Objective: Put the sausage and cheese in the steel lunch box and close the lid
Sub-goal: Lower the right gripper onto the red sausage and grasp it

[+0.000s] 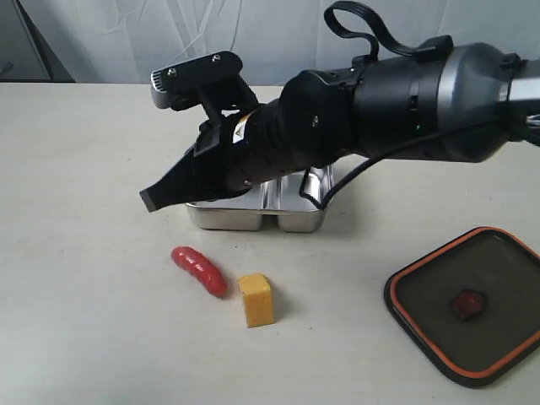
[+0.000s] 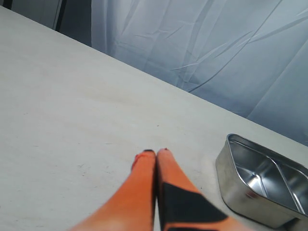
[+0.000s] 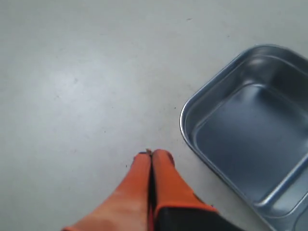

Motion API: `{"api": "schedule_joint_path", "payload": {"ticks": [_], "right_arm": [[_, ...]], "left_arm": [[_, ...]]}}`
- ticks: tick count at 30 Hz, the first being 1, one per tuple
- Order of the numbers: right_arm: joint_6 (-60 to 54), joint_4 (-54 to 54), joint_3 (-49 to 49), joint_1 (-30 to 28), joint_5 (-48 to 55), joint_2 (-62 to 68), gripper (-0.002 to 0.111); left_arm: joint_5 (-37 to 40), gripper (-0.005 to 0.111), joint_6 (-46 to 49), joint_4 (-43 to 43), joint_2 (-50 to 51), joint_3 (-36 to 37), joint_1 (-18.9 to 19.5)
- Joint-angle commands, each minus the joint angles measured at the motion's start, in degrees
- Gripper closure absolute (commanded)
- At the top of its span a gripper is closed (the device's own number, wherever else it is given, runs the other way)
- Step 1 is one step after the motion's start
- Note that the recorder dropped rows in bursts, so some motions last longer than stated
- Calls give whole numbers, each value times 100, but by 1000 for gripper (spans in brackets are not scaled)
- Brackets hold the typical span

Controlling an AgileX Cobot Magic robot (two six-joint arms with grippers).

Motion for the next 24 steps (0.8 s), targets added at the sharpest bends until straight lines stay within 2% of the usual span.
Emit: {"api": "schedule_joint_path", "payload": {"ticks": [1,8,11,14,16,22,24], "right_arm": [[-301,-317,-183,-1,1100,304,109],[-301,-618,-229,-1,1156,595,106],[-301,-606,-276,-1,1147,784,84],[-301,-415,-276,-1,1070,984,46],[-301,-415,-276,-1,1060,1147,37],[-251,-274,-276,-1,1020,1490,53],[-251,-201,-276,-1,1004,1549,54]], "left_arm": [[-19,107,13,30,-33,24,-12],[-19,107,13,30,-33,24,-12],[-19,107,13,30,-33,24,-12],[-19,107,13,30,-33,24,-12],[-19,107,13,30,-33,24,-12],[-19,107,13,30,-33,24,-12],[-19,107,13,30,-33,24,-12]]}}
